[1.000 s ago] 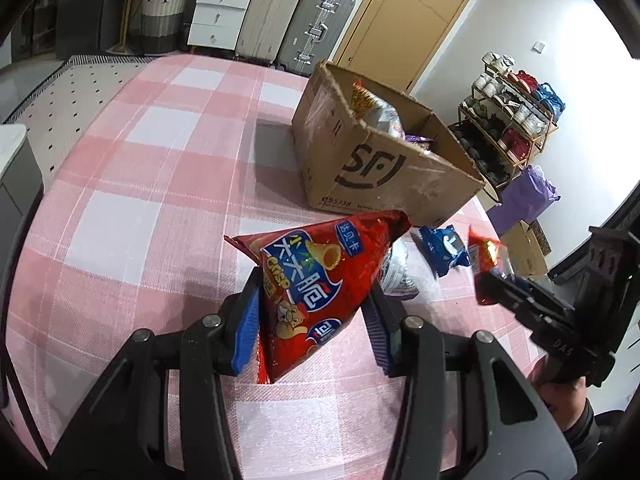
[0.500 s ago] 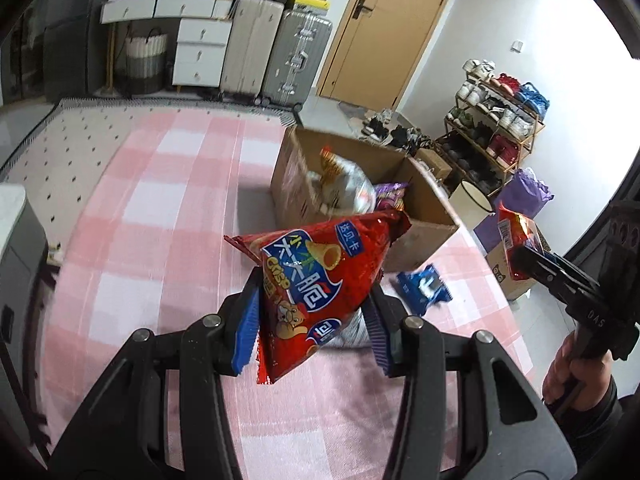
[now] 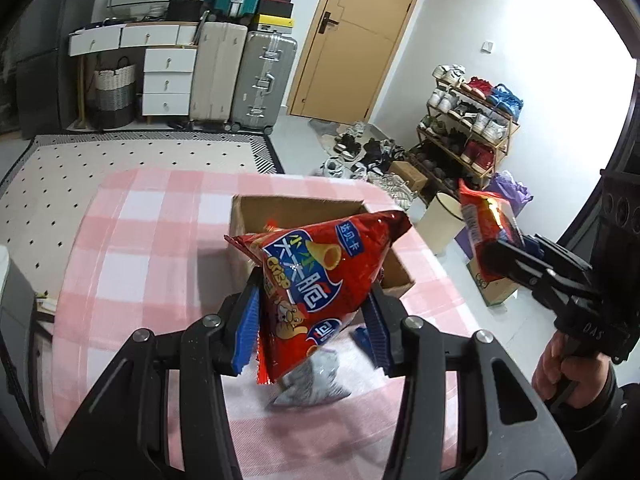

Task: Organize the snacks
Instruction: 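Lift the red chip bag with left while right grasps the red Oreo pack, then lower both packets into the box and open both grippers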

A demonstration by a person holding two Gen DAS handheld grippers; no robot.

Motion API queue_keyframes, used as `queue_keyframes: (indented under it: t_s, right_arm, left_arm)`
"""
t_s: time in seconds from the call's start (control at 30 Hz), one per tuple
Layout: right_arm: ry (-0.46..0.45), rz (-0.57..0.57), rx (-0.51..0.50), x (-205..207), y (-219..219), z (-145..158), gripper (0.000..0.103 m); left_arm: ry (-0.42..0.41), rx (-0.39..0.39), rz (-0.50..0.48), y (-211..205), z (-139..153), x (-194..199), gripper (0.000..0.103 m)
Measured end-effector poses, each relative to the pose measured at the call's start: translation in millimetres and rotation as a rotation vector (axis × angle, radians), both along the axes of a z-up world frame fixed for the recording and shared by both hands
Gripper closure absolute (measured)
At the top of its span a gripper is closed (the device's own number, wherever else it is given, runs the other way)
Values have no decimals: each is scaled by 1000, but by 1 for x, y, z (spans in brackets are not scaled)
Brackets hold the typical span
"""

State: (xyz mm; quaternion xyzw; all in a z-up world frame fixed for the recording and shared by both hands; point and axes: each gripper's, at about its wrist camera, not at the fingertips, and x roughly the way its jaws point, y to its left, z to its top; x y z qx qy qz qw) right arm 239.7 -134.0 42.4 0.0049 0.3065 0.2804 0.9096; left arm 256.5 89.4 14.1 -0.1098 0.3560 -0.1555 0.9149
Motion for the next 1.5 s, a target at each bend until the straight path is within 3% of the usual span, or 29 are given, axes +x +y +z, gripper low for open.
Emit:
queue_keyframes:
  t_s: [0.3, 0.53, 0.93, 1.23, 1.33, 1.4, 1.5]
  right_arm:
    - [-1, 22, 8, 43, 10, 26, 60]
    - [18, 23, -6, 82, 17, 28, 60]
    - [127, 0, -24, 164, 26, -19, 60]
    - [154, -12, -53, 177, 29, -52, 59]
    - [155, -9, -65, 180, 32, -61, 51]
    - [164, -25, -75, 184, 31, -65, 43]
    - [158, -41, -59, 184, 24, -68, 31]
  left_arm:
    - [13, 8, -2, -20, 22, 55, 60]
    - [54, 6, -12, -34, 25, 102, 60]
    - [124, 37, -16, -53, -6, 171, 59]
    - [171, 11, -39, -57, -43, 195, 59]
    - [199, 19, -31, -58, -53, 202, 53]
    - [213, 30, -13, -55, -58, 204, 39]
    - [210, 30, 13, -45, -62, 204, 34]
